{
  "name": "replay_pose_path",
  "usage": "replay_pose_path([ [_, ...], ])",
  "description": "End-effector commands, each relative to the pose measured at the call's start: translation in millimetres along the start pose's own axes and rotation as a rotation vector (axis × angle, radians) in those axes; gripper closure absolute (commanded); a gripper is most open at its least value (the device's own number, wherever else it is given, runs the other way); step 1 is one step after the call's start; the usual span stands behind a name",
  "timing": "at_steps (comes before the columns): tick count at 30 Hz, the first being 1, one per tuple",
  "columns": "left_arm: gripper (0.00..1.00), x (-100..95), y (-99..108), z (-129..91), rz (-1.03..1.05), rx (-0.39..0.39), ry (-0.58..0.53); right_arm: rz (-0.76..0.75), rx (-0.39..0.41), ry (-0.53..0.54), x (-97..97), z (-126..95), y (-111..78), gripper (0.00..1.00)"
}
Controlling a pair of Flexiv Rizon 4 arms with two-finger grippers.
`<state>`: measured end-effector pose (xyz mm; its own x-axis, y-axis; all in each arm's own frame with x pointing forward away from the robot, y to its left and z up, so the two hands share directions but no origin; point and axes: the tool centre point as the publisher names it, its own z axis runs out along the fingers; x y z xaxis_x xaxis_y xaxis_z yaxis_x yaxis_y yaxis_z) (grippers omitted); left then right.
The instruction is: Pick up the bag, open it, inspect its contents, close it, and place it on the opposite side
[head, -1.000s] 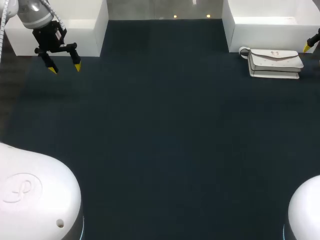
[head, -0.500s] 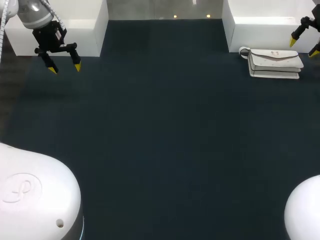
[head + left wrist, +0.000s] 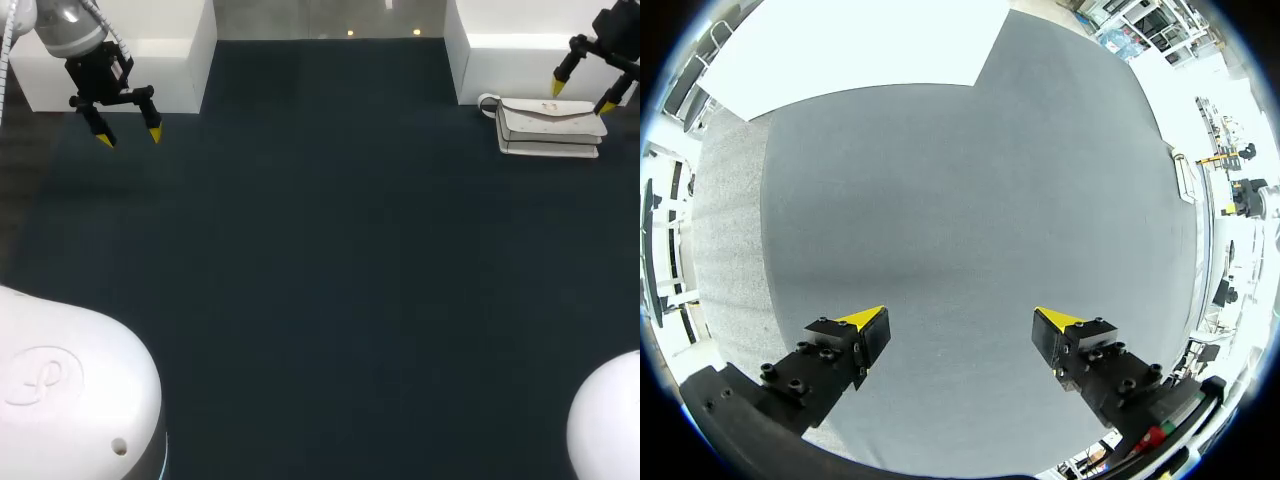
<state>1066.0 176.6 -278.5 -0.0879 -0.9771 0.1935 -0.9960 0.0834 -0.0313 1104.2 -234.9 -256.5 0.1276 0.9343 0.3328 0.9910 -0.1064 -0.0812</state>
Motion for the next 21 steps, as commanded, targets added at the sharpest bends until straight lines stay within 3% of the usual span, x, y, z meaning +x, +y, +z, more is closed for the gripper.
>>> replay_pose_path([
  [1, 0.00, 0.3, 0.2, -0.6, -0.001, -0.001, -0.002, -0.001, -0.208, -0.162, 14.3, 11.0, -13.2, 0.00],
  [11, 0.00, 0.3, 0.2, -0.6, -0.001, -0.001, -0.002, -0.013, -0.220, -0.179, 36.3, 27.2, -19.1, 0.00],
  [21, 0.00, 0.3, 0.2, -0.6, -0.001, -0.001, -0.002, -0.005, -0.231, -0.175, 43.6, 30.8, -20.9, 0.00],
])
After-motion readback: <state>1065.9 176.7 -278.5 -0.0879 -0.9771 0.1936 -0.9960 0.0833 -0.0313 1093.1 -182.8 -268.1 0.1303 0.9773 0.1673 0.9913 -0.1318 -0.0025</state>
